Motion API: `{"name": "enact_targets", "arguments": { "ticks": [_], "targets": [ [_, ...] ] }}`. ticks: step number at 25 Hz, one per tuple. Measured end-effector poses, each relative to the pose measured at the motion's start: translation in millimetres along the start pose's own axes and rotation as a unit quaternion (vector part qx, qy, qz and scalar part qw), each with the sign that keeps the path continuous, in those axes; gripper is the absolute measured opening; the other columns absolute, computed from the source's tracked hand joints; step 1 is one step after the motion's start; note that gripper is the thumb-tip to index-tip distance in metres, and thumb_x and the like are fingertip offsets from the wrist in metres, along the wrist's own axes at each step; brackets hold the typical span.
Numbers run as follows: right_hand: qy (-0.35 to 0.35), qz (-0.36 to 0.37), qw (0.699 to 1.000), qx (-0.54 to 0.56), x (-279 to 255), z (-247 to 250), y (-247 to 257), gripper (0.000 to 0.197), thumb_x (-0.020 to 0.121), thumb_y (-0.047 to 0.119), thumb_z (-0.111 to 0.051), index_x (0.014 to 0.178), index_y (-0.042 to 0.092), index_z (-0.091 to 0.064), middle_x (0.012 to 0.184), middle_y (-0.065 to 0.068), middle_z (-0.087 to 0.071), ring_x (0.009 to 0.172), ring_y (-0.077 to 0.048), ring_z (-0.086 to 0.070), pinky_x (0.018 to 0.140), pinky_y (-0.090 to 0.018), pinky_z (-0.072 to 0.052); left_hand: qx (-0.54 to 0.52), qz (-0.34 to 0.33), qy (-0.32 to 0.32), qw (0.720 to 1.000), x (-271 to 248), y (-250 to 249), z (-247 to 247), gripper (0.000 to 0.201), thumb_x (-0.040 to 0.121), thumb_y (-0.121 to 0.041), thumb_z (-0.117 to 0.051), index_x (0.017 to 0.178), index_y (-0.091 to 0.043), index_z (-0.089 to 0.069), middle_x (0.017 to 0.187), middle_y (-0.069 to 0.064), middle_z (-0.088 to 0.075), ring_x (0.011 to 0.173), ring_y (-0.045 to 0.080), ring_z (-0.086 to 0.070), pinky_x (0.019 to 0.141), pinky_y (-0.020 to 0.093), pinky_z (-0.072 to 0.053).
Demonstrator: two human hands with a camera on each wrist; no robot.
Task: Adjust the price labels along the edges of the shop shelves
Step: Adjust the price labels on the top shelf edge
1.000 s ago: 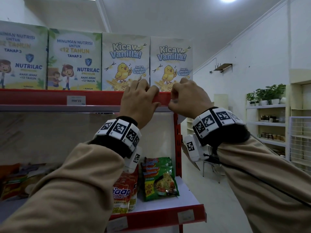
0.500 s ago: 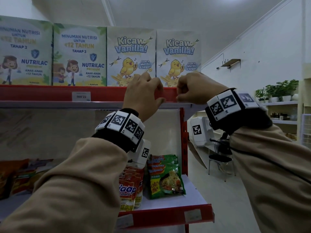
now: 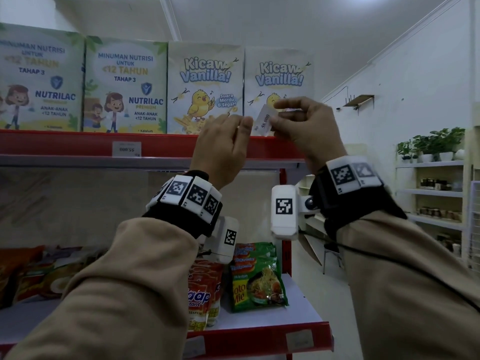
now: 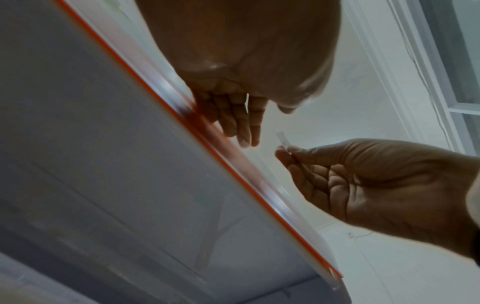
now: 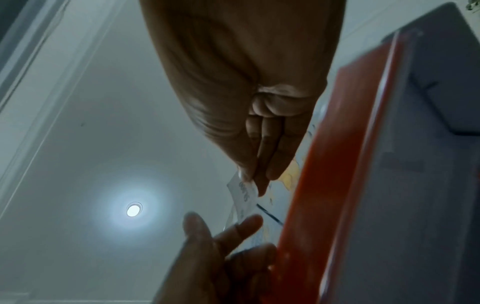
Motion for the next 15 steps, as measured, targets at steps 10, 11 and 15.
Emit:
{"name": "enact_targets", "arguments": {
  "ticks": [10, 11, 15],
  "targets": [
    [0.036, 0.112, 0.978, -0.174, -4, -11, -11, 0.020, 0.087, 0.020, -0.065, 0.106, 0.016, -0.069, 0.091, -0.004, -0.071, 0.080, -0.015, -0.067, 0.077, -0.031, -0.057, 0.054, -0.025, -0.001, 0.998, 1, 8, -2, 0.023, 0.094, -0.031, -0.055, 0.094, -0.008, -0.061, 0.088, 0.001, -0.049, 0.086, 0.020, -0.042, 0.074, 0.029, -0.031],
    [0.053, 0.136, 0.965, -0.216, -3, -12, -9, 0.016, 0.087, 0.021, -0.065, 0.102, 0.017, -0.071, 0.088, -0.001, -0.071, 0.079, -0.012, -0.066, 0.078, -0.029, -0.056, 0.052, -0.032, -0.003, 0.998, 0, 9, -1, 0.024, 0.094, -0.031, -0.055, 0.095, -0.008, -0.062, 0.088, 0.003, -0.050, 0.087, 0.021, -0.044, 0.074, 0.030, -0.032],
    [0.035, 0.100, 0.980, -0.170, 1, -8, -11, 0.012, 0.084, 0.021, -0.069, 0.094, 0.015, -0.072, 0.089, -0.001, -0.072, 0.086, -0.012, -0.067, 0.085, -0.034, -0.055, 0.039, -0.039, -0.014, 0.998, -1, 10, 0, 0.031, 0.095, -0.035, -0.053, 0.096, -0.006, -0.065, 0.087, 0.004, -0.052, 0.087, 0.022, -0.046, 0.075, 0.029, -0.034]
  ]
}}
Point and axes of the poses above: each hand's wrist, its own x-axis towards the middle knuckle, its own z-axis out of the back of the hand, y = z × x, the point moved 1 cm from there along x, towards the middle knuckle
